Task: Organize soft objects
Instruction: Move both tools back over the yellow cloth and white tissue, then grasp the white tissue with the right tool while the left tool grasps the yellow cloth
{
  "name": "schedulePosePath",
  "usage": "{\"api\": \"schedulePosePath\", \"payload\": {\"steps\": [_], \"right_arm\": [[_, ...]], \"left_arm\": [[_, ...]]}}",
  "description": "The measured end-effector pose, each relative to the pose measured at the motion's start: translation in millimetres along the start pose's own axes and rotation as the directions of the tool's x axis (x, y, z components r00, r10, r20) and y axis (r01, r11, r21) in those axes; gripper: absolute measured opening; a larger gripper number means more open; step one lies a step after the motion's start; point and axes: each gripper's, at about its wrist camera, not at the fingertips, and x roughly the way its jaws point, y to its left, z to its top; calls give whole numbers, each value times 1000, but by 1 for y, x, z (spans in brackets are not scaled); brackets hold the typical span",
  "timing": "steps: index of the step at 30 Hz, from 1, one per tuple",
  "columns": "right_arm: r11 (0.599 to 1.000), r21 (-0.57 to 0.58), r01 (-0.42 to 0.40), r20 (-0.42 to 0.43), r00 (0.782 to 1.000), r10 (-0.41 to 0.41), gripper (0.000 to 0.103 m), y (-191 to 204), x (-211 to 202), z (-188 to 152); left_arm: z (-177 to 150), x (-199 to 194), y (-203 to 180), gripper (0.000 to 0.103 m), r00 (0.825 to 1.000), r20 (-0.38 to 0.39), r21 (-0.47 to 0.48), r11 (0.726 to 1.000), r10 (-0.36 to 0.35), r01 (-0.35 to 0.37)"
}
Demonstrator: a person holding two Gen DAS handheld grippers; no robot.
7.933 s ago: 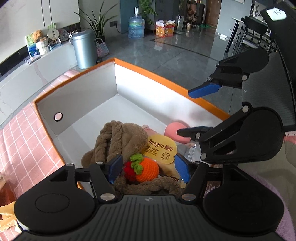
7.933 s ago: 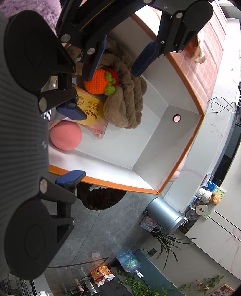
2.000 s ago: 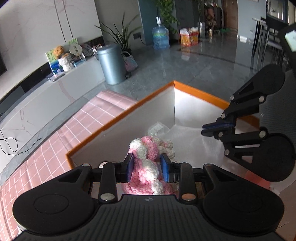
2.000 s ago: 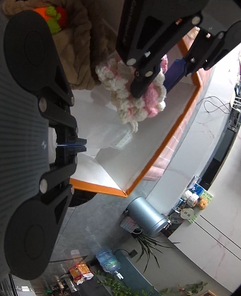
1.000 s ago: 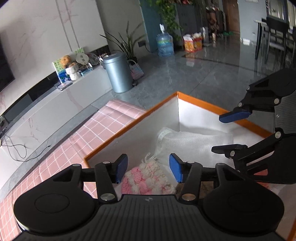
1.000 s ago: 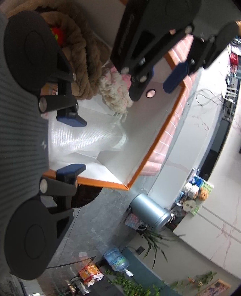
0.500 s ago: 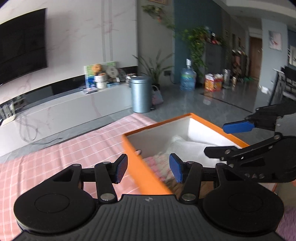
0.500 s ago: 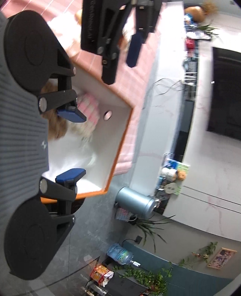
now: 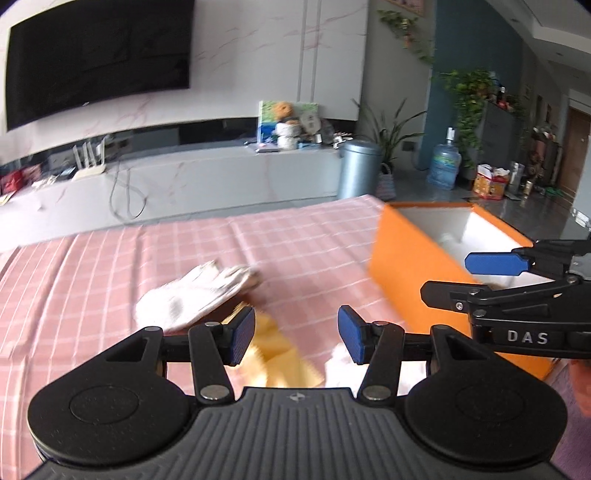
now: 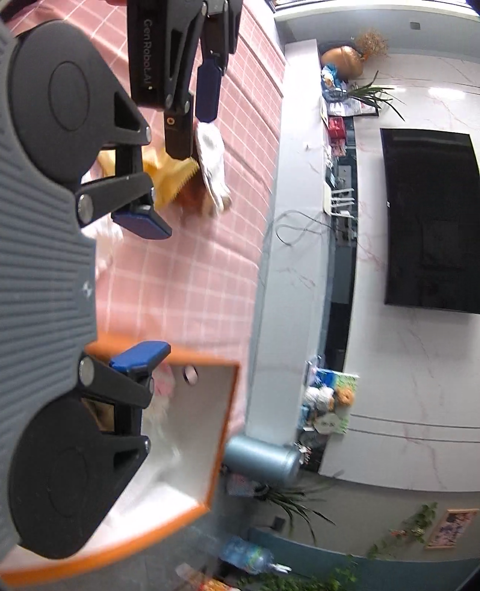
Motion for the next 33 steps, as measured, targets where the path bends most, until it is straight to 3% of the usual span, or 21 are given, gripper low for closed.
{"api": "schedulePosePath", "payload": {"steps": [11, 27, 30, 33], "right_arm": [[999, -43, -23, -80, 997, 20, 60, 56, 32, -38], [998, -51, -36, -155, 988, 28, 62, 58, 44, -56], [999, -38, -39, -178, 983, 32, 66, 58, 49, -58], [999, 1, -53, -214, 975, 52, 77, 58, 59, -60]], "left_arm": [[-37, -6, 35, 60, 999, -28, -107, 994, -16, 13], [-54, 0, 34, 59, 994, -70, -107, 991, -86, 78], [-55, 5, 35, 59, 994, -87, -100, 993, -73, 64], [-54, 12, 34, 63, 994, -95, -85, 995, -60, 52]]}}
